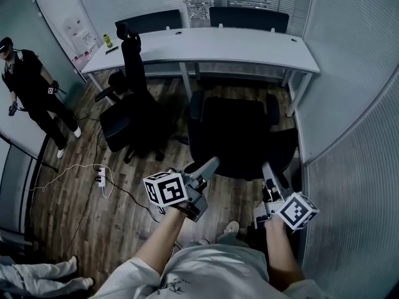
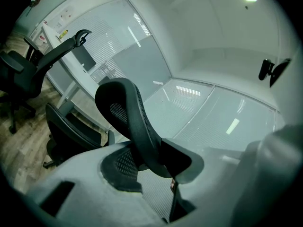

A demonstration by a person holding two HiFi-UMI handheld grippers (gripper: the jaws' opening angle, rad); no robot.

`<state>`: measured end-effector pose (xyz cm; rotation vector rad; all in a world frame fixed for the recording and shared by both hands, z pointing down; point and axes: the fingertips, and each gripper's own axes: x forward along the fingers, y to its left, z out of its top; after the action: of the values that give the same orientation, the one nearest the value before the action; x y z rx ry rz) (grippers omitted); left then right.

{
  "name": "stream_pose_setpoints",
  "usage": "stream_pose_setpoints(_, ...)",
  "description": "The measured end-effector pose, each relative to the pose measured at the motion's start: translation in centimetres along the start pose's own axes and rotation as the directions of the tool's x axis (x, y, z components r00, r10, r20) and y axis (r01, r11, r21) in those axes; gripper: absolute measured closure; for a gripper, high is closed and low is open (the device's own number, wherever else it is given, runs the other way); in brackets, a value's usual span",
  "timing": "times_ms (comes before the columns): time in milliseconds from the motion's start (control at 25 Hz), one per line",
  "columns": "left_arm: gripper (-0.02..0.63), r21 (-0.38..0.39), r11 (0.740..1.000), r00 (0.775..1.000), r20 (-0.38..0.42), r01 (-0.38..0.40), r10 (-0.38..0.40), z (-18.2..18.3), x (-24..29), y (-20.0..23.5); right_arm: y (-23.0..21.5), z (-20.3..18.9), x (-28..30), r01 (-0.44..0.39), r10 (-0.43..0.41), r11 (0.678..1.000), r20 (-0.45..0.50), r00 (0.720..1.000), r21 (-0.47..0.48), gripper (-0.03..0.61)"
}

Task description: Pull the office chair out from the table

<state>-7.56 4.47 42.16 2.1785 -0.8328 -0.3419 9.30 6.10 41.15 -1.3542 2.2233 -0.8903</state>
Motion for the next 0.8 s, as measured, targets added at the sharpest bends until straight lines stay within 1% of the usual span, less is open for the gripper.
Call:
stream_pose_setpoints(160, 0.482, -0.003, 1.0, 1.0, -0.009, 0.004, -0.004, -0.2, -0.3, 0.2, 0.1, -0.5, -0.1, 0.007, -0.007, 1.0, 0.0, 1.0, 0.003, 0.443)
stream_pose_setpoints(320, 0.482, -0.004, 1.0, 1.0, -0.009, 0.011, -0.011, -0.1, -0.1, -0.4, 0.2, 0.0, -0.5, 0.006, -0.006, 1.0, 0.003, 1.0, 0.0, 0.443)
stream_pose_setpoints(520, 0.482, -0.007, 1.0, 1.0, -0.005, 0.015, -0.015, 0.0, -2.6, -0.9, 2.3, -1.3, -1.6, -0.007, 0.007, 1.0, 0.007, 1.0, -0.008, 0.443)
stream_pose_setpoints(800, 0.482, -0.013, 1.0, 1.0, -0.006, 0.016, -0.016, 0.1, -3.3, -1.7, 3.0, -1.3, -2.3, -0.007, 0.007, 1.0, 0.002, 1.0, -0.002, 0.443)
